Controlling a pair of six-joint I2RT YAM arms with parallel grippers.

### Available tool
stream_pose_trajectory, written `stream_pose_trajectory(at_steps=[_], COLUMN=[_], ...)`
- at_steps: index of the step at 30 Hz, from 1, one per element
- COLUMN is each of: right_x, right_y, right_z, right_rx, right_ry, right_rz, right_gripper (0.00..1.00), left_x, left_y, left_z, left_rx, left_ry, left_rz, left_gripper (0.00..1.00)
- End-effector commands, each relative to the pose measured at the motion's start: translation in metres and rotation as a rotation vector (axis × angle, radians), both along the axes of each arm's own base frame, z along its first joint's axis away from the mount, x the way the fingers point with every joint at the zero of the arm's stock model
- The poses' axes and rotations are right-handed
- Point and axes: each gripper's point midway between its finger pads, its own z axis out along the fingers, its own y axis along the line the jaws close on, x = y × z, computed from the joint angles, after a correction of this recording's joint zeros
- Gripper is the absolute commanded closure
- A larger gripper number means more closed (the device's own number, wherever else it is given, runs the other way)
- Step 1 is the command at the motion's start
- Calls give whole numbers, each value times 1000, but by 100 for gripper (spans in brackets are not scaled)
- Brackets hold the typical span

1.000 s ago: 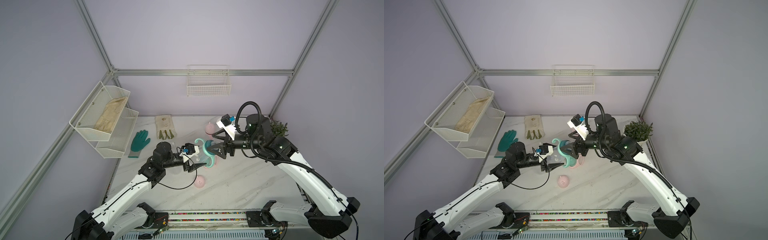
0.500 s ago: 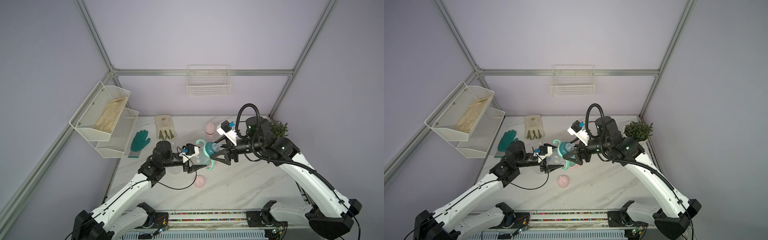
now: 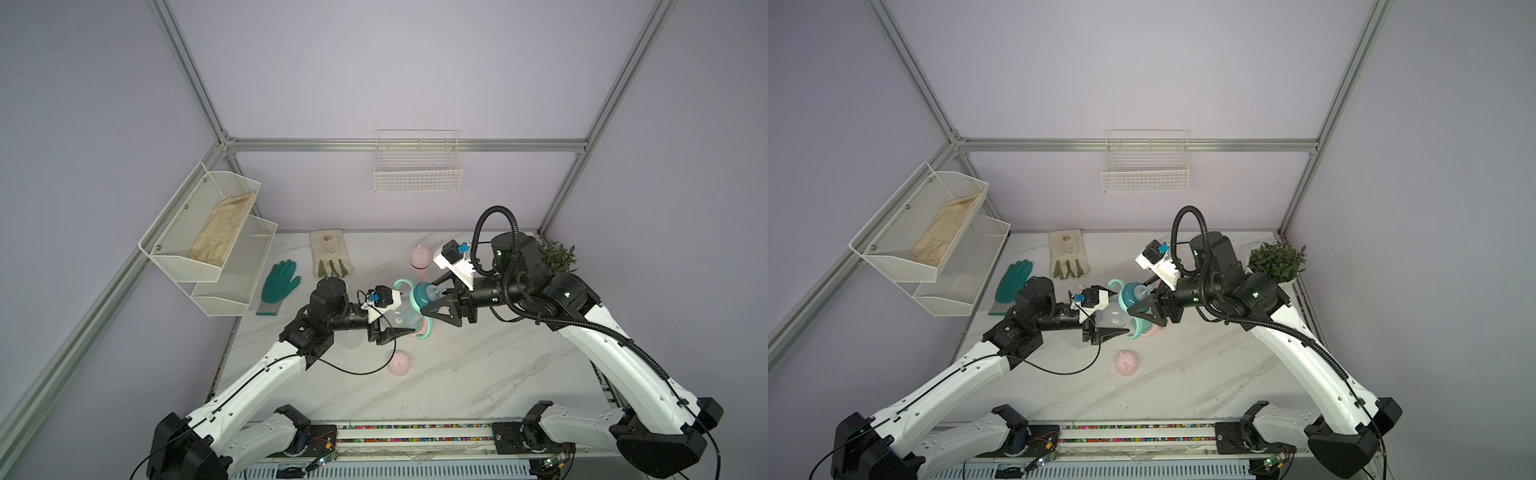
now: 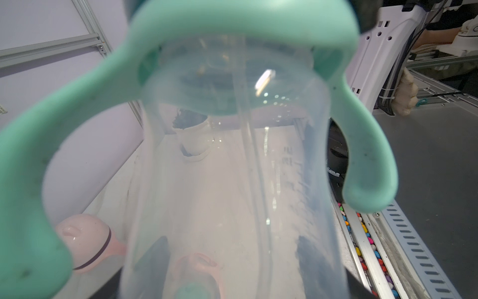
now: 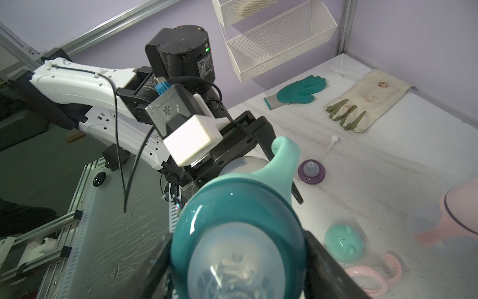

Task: Assemble the baby bottles
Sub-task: Screw the nipple onto the baby bottle.

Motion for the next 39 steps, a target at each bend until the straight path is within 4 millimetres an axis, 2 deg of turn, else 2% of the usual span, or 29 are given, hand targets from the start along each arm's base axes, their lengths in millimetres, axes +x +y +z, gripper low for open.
stream_pose_trajectory(at_steps=[1,4,7,10,11,12,14,18,21,24,27,29,34,39], right_x=[-22,-22,-10,10,14,14,10,-7,-23,-39,-53,-55,-53,-39], right_y=[-7,-10,-4,4,5,6,6,5,-2,-8,-11,-13,-12,-7], right_z=[4,3,3,-2,-5,-10,-12,-7,-1,6,11,12,6,3], right_rx=[4,0,-2,18,17,8,8,30,42,60,87,88,65,65], right_ry=[-133,-142,-88,-42,-33,-37,-64,-128,-204,-270,-328,-357,-365,-389], right_rz=[100,87,45,-30,-41,-31,4,94,152,207,268,278,285,243], right_gripper=[73,78,85,98,100,100,100,100,100,100,100,100,100,100], left_x=[-11,-17,-5,37,52,57,49,14,-12,-27,-37,-40,-48,-47], left_y=[-5,-8,-9,2,8,12,12,-2,-9,-13,-12,-12,-13,-15], left_z=[43,49,44,39,38,36,34,40,51,70,88,95,106,112], left_rx=[-81,-110,-102,-84,-75,-66,-38,-57,-94,-177,-230,-247,-264,-279], left_ry=[20,52,38,-3,-12,-10,-12,44,117,165,200,223,263,318], left_rz=[-95,-150,-93,172,268,312,271,55,-124,-252,-314,-325,-341,-340], left_gripper=[100,100,100,100,100,100,100,100,100,100,100,100,100,100])
